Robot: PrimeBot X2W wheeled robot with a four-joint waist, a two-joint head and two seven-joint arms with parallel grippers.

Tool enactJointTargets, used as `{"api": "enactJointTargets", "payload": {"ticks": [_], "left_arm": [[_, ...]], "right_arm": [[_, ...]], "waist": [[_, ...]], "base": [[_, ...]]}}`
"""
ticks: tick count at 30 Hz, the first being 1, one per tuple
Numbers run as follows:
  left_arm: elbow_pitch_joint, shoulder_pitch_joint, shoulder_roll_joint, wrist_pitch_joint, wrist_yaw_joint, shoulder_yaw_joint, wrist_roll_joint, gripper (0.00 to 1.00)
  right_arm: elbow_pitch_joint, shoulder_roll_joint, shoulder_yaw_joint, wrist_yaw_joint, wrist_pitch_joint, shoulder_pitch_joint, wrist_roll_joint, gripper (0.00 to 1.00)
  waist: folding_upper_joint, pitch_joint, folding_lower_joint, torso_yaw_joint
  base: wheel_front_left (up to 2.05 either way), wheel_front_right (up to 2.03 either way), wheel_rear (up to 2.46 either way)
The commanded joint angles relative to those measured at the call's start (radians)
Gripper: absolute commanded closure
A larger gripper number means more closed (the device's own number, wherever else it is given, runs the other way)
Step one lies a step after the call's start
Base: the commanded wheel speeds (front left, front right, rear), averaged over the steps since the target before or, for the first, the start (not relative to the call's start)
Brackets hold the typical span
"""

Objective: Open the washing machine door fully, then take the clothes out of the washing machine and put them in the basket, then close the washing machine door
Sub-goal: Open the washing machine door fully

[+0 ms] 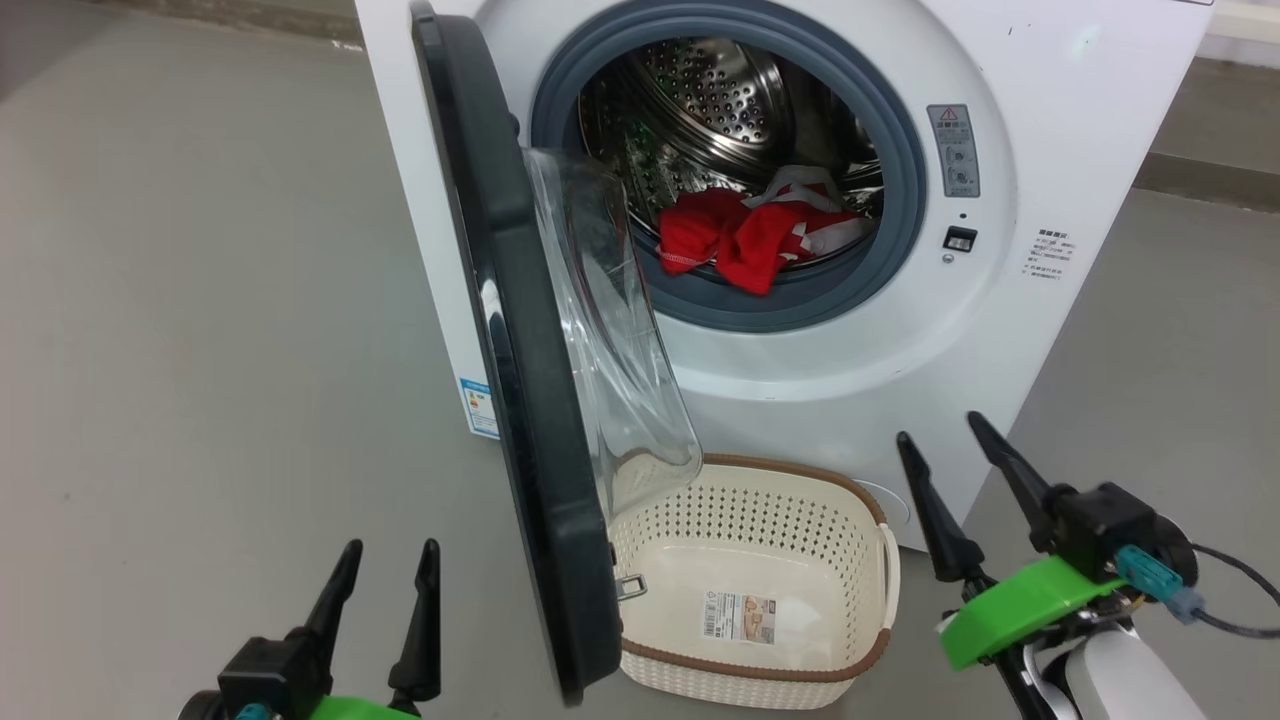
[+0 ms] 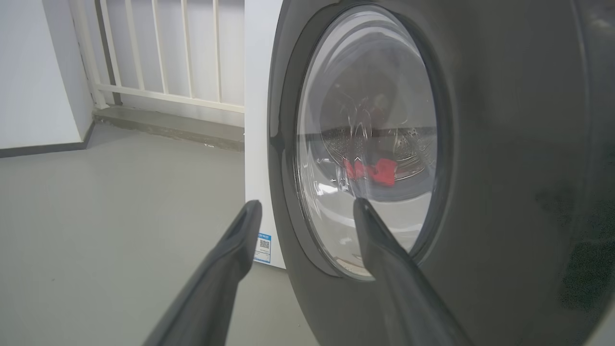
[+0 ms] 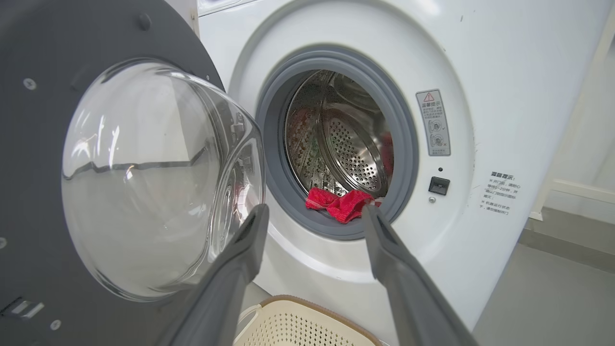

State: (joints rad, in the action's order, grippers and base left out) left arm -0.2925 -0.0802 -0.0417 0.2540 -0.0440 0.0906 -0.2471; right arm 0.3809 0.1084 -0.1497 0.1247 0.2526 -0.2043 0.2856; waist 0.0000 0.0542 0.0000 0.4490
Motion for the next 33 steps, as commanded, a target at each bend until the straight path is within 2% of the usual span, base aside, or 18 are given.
{"api": "enactJointTargets", "payload": {"ticks": [1,11,26,27,28,29,30,33], "left_arm": [[0.029,-0.020,-0.009,0.008,0.005,-0.034,0.004,0.00],[0.037,-0.014,-0.009,0.008,0.007,-0.043,0.028,0.00],[0.050,-0.007,-0.009,0.008,0.020,-0.044,0.038,0.00],[0.049,-0.008,-0.009,0.008,0.021,-0.043,0.032,0.12],[0.048,-0.009,-0.009,0.008,0.026,-0.045,0.028,0.53],[0.049,-0.011,-0.009,0.008,0.035,-0.048,0.031,0.87],[0.050,-0.013,-0.009,0.008,0.042,-0.050,0.032,1.00],[0.055,-0.020,-0.009,0.008,0.062,-0.057,0.030,1.00]], "right_arm": [[-0.056,-0.019,0.023,0.006,0.009,0.023,-0.029,0.00],[-0.124,-0.052,0.065,0.006,0.009,0.118,-0.067,0.00],[-0.143,-0.057,0.067,0.006,0.009,0.143,-0.053,0.00],[-0.142,-0.057,0.067,0.006,0.009,0.143,-0.052,0.00],[-0.141,-0.058,0.067,0.006,0.009,0.144,-0.051,0.00],[-0.141,-0.058,0.067,0.006,0.009,0.144,-0.050,0.00],[-0.140,-0.058,0.067,0.006,0.009,0.145,-0.048,0.00],[-0.139,-0.058,0.066,0.006,0.009,0.146,-0.044,0.00]], "waist": [[0.0000,0.001,0.0000,-0.001],[0.0000,0.008,0.0000,-0.012],[0.0000,0.010,0.0000,-0.014],[0.0000,0.010,0.0000,-0.014],[0.0000,0.011,0.0000,-0.014],[0.0000,0.011,0.0000,-0.014],[0.0000,0.012,0.0000,-0.014],[0.0000,0.011,0.0000,-0.016]], "base": [[0.00,0.00,0.00],[0.00,0.00,0.00],[0.00,0.00,0.00],[0.00,0.00,0.00],[0.00,0.00,0.00],[0.00,0.00,0.00],[0.00,0.00,0.00],[0.00,0.00,0.00]]}}
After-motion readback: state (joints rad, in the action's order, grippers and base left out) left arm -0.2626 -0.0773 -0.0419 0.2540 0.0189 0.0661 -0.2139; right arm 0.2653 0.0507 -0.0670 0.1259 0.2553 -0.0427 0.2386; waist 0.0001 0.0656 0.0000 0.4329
